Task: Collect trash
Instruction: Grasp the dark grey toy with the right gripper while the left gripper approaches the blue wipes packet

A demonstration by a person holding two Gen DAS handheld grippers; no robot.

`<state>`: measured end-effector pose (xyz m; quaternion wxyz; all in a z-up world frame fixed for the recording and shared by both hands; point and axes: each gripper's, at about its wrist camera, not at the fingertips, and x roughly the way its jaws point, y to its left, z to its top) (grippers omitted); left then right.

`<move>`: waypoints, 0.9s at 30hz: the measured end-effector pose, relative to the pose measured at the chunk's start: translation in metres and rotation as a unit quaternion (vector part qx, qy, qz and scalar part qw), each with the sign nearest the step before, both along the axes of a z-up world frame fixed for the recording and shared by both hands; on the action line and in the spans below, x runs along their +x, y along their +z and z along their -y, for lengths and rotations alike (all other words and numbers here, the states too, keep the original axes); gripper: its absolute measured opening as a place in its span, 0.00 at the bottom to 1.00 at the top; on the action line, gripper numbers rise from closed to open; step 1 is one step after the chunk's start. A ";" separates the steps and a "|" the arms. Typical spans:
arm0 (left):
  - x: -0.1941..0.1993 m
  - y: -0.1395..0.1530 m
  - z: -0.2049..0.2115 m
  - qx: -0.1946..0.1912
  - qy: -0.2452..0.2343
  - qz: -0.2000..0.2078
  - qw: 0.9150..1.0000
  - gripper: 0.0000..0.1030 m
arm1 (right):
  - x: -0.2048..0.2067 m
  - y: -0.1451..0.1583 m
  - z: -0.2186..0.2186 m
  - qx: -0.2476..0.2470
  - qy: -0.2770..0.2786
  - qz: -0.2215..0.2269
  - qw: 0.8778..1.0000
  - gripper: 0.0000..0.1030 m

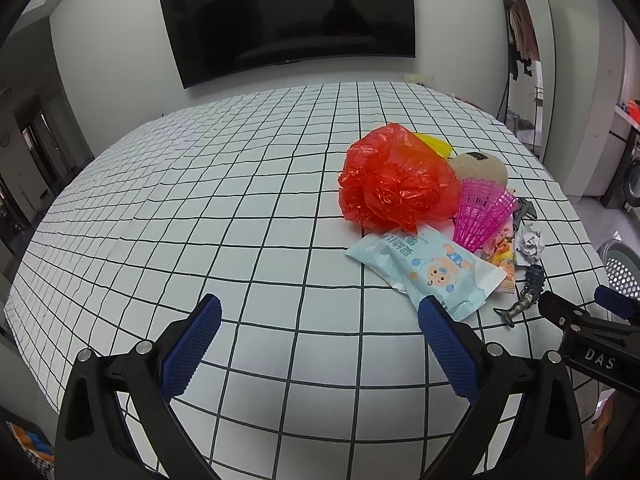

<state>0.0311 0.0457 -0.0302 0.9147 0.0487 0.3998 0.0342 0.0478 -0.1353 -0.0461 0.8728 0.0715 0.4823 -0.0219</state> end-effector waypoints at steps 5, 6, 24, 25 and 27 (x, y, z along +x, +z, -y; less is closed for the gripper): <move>0.003 -0.003 0.002 -0.001 -0.004 -0.007 1.000 0.94 | 0.015 -0.007 -0.012 -0.022 0.007 -0.018 1.000 0.92; 0.003 -0.003 0.001 -0.003 -0.004 -0.009 1.000 0.94 | 0.016 -0.008 -0.014 -0.023 0.010 -0.020 0.999 0.92; 0.009 -0.011 0.011 -0.026 -0.013 -0.020 0.999 0.94 | 0.005 -0.001 0.000 -0.076 0.001 0.002 0.997 0.91; 0.009 -0.011 0.011 -0.027 -0.013 -0.021 0.999 0.94 | 0.008 -0.004 -0.003 -0.082 0.004 0.001 0.997 0.91; 0.010 -0.012 0.011 -0.030 -0.013 -0.025 0.999 0.94 | 0.012 -0.008 -0.007 -0.088 0.010 -0.002 0.996 0.88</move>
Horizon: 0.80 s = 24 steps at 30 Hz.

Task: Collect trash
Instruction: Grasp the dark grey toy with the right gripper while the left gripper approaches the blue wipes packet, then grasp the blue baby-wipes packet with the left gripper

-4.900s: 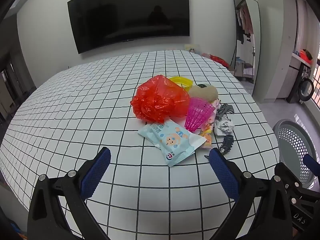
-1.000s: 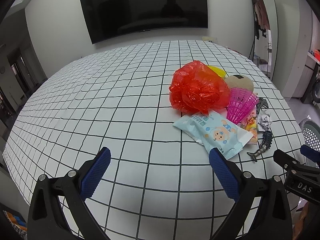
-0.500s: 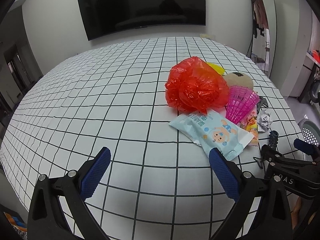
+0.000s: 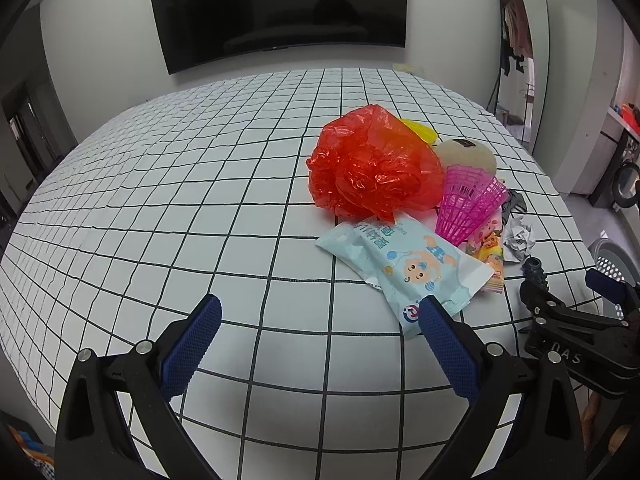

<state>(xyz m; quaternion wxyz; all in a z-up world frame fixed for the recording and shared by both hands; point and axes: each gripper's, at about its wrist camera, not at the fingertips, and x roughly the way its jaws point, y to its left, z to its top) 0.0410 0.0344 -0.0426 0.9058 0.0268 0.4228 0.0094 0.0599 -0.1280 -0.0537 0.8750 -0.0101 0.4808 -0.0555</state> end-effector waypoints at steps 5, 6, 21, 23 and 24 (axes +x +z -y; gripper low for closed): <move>0.004 0.001 -0.001 -0.004 0.007 -0.001 1.000 0.94 | 0.000 0.000 0.000 0.019 0.016 -0.004 1.000 0.62; 0.005 0.002 -0.001 -0.005 0.008 -0.001 1.000 0.94 | -0.001 0.000 -0.001 0.023 0.023 -0.004 0.999 0.57; 0.019 0.009 0.012 -0.035 0.008 -0.012 0.999 0.94 | -0.039 0.012 0.022 0.088 0.044 0.026 0.995 0.20; 0.025 0.012 0.015 -0.040 0.011 -0.010 0.999 0.94 | -0.042 0.013 0.028 0.093 0.039 0.030 0.994 0.20; 0.028 0.013 0.017 -0.043 0.013 -0.009 0.999 0.94 | -0.043 0.014 0.031 0.097 0.037 0.031 0.994 0.20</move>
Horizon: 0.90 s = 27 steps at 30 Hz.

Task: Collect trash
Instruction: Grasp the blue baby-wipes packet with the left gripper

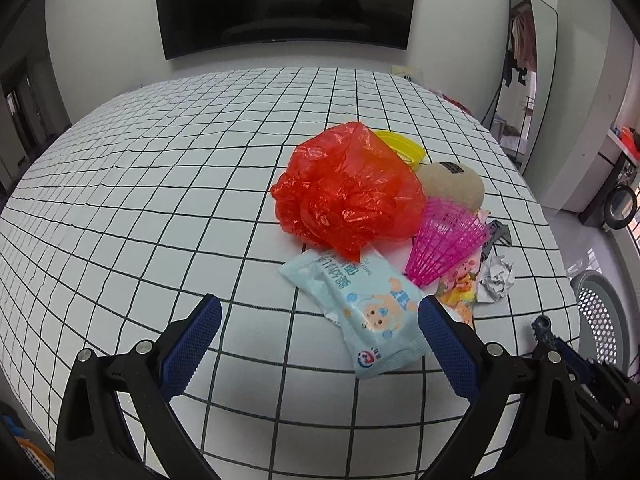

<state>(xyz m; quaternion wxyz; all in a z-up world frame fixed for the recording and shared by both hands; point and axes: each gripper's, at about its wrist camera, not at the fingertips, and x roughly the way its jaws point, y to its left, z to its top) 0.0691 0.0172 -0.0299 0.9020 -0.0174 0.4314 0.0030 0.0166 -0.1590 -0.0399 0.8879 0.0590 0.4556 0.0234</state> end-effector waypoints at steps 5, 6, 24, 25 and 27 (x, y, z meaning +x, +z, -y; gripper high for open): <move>0.019 -0.006 0.018 0.022 0.005 -0.007 1.000 0.94 | -0.006 0.000 0.011 0.011 -0.007 0.000 1.000 0.20; 0.021 -0.008 0.021 0.029 0.003 -0.011 0.999 0.94 | -0.007 0.000 0.013 0.013 -0.009 0.000 1.000 0.20; 0.021 -0.022 -0.011 0.050 0.024 -0.026 0.998 0.94 | -0.011 -0.001 0.019 0.032 -0.004 0.000 0.999 0.20; 0.023 -0.024 -0.009 0.051 0.024 -0.030 0.998 0.94 | -0.011 -0.001 0.020 0.034 -0.005 0.000 0.999 0.20; 0.028 -0.030 -0.007 0.049 0.020 -0.037 0.998 0.94 | -0.012 -0.001 0.020 0.035 -0.006 0.000 0.999 0.20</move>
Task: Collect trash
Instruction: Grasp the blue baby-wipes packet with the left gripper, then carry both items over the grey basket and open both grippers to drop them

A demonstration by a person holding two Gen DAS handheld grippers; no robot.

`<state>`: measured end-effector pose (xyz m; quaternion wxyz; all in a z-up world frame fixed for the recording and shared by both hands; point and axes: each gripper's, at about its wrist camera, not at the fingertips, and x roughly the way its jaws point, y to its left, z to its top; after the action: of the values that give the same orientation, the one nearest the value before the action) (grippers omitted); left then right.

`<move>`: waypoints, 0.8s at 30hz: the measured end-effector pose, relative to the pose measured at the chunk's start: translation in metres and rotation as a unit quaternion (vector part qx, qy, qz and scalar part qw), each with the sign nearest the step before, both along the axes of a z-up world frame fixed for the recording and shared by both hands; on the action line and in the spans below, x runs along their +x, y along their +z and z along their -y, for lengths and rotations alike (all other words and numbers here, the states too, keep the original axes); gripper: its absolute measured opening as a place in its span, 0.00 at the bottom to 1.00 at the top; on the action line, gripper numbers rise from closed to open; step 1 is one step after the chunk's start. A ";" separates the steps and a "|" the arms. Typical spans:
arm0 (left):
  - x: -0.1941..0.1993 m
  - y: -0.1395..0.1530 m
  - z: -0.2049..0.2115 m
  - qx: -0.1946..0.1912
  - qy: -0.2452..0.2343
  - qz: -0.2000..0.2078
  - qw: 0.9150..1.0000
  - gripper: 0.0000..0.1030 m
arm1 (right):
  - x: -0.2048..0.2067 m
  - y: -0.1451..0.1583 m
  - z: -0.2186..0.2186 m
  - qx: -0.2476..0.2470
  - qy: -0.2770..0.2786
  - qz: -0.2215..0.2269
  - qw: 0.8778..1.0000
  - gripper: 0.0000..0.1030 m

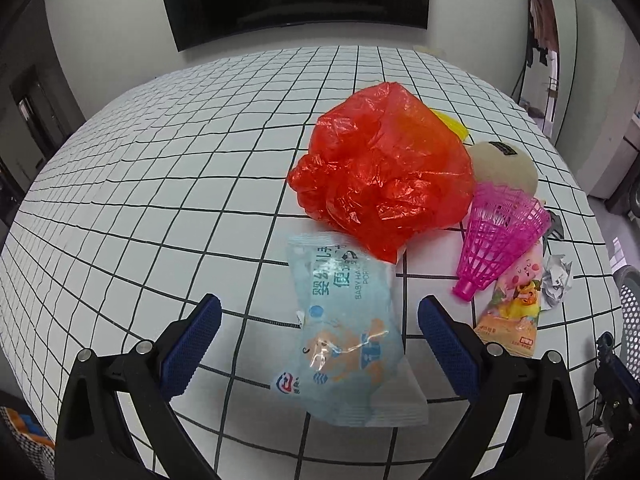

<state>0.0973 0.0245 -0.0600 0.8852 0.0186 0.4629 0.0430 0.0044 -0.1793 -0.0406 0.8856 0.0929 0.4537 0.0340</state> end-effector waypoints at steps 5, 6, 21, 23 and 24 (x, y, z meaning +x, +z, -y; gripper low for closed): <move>0.000 -0.008 -0.001 -0.008 -0.011 -0.006 1.000 0.75 | 0.000 0.000 0.000 0.000 0.000 0.000 1.000 0.20; -0.001 -0.010 -0.002 -0.009 -0.013 -0.010 1.000 0.69 | 0.000 0.000 0.000 0.000 0.001 0.000 1.000 0.20; -0.046 0.011 -0.016 0.000 -0.029 0.026 0.999 0.45 | -0.004 0.006 -0.003 -0.005 0.001 0.006 1.000 0.20; -0.056 0.022 -0.016 0.002 -0.034 0.042 0.999 0.45 | -0.006 0.007 -0.002 -0.005 0.000 0.008 1.000 0.20; -0.061 0.027 -0.015 0.001 -0.037 0.050 0.998 0.45 | -0.007 0.008 -0.002 -0.005 0.000 0.009 1.000 0.20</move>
<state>0.0365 0.0393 -0.0325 0.9081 0.0344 0.4172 0.0117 -0.0027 -0.1775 -0.0329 0.8900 0.0885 0.4462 0.0324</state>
